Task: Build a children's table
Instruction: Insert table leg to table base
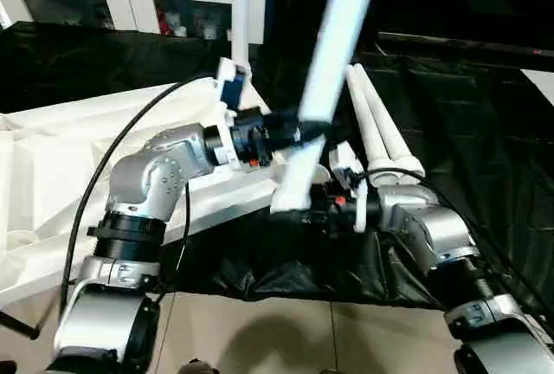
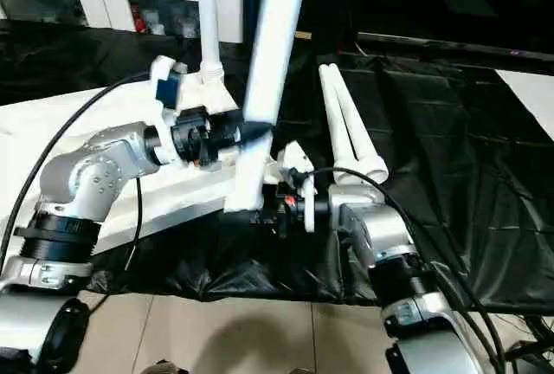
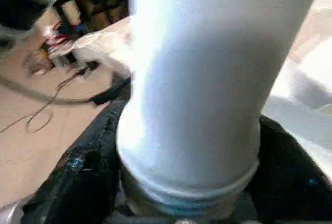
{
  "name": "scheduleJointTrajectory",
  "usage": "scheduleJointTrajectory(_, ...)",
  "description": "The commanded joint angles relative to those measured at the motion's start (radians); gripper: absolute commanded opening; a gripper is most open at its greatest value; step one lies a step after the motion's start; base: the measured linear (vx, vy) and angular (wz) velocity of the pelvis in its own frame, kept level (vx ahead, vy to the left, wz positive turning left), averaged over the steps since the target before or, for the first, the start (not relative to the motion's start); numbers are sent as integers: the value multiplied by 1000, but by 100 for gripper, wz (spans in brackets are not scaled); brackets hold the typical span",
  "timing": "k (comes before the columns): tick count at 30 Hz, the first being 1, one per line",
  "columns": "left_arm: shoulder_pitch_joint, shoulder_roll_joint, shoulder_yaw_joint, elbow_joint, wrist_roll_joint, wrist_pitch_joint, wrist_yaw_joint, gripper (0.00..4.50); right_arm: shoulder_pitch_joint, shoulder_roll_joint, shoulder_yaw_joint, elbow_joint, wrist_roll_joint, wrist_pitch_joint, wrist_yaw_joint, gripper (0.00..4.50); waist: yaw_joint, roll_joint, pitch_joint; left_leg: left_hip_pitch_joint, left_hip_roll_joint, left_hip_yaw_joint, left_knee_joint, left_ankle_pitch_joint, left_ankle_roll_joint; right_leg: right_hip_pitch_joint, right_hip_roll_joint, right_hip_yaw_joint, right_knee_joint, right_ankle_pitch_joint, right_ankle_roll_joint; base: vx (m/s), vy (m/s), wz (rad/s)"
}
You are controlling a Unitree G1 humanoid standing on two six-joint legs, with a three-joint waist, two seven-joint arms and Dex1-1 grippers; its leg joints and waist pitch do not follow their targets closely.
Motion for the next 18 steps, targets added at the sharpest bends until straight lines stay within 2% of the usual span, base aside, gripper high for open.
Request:
scheduleJointTrajectory(1,-6,-2,21,-2,14,-18,46,188,-21,-6,-32,-23,24,21,-10,370,0,-2,-73,7,17,3,-55,-61,53,71,-69,52,-71,-3,-222,0,0,0)
scheduleJointTrajectory(2,-14,-12,55,12,16,-25,117,188,-41,-11,-90,-32,76,60,-32,383,0,-7,-74,7,18,3,-55,-49,57,72,-68,52,-69,19,-225,0,0,0)
scheduleJointTrajectory(4,-16,-15,64,14,16,-27,137,187,-51,-13,-114,-30,93,70,-43,389,2,-6,-74,8,17,3,-54,-44,60,71,-68,52,-67,29,-227,0,0,0)
scheduleJointTrajectory(5,-15,-14,71,9,15,-16,161,187,-94,-18,-192,-2,153,120,-89,401,1,-6,-75,10,18,3,-54,-34,61,71,-68,53,-65,46,-230,0,0,0)
scheduleJointTrajectory(8,-9,-14,67,-4,10,-8,155,187,-126,-24,-236,17,195,168,-106,410,4,-8,-75,11,16,5,-53,-20,61,70,-67,52,-63,69,-242,0,0,0)
scheduleJointTrajectory(12,-8,-16,65,-8,10,-3,163,187,-138,-28,-240,20,206,197,-107,410,3,-10,-76,8,15,4,-52,-21,61,73,-68,51,-62,87,-246,0,0,0)
scheduleJointTrajectory(18,-13,-25,43,-23,11,-3,176,187,-140,-46,-162,-2,155,234,-65,410,5,-11,-75,8,16,3,-52,-31,47,74,-69,51,-64,59,-238,0,0,0)
